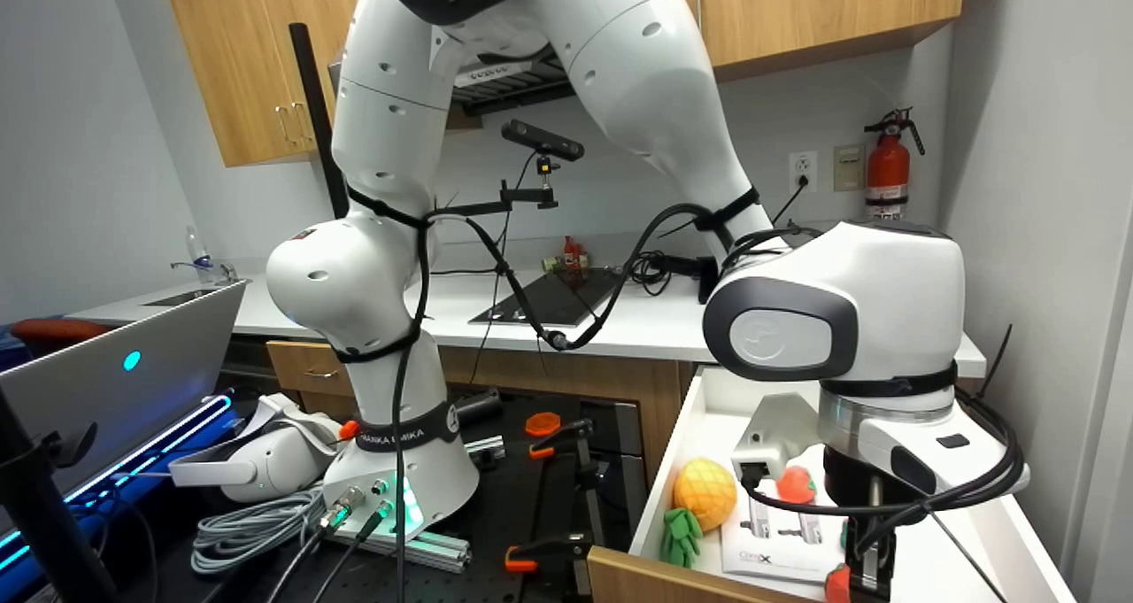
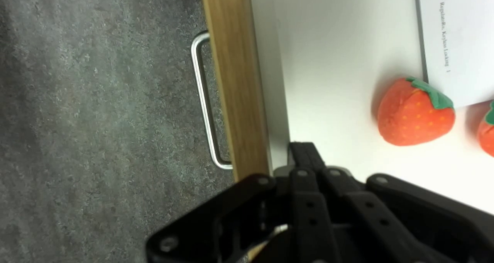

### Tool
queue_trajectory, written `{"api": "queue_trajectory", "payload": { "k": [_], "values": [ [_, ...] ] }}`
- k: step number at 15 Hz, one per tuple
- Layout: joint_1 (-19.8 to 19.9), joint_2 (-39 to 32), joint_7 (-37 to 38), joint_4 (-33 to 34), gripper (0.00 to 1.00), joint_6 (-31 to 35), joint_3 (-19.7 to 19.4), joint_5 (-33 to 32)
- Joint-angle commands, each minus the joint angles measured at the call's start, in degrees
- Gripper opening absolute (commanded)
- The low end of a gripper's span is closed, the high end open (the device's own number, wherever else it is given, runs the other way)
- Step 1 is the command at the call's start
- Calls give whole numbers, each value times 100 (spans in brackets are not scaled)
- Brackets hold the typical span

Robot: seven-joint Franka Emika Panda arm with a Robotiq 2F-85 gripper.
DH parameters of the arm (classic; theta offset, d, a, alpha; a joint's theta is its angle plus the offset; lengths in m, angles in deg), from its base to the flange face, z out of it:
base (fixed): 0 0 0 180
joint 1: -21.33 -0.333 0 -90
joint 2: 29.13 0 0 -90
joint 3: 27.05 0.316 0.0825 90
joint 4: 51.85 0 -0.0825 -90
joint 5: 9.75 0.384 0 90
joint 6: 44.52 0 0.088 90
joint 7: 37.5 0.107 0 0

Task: Open the drawer on the right

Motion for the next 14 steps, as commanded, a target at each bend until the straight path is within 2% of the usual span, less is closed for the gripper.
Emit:
{"api": "queue_trajectory", "payload": {
  "k": [1, 9, 14],
  "values": [
    [235, -111, -199, 104, 0, 143, 54, -80],
    [687, 536, -815, 211, 0, 15, 740, 594],
    [864, 1216, -1576, 143, 0, -112, 1366, 1521]
  ]
}}
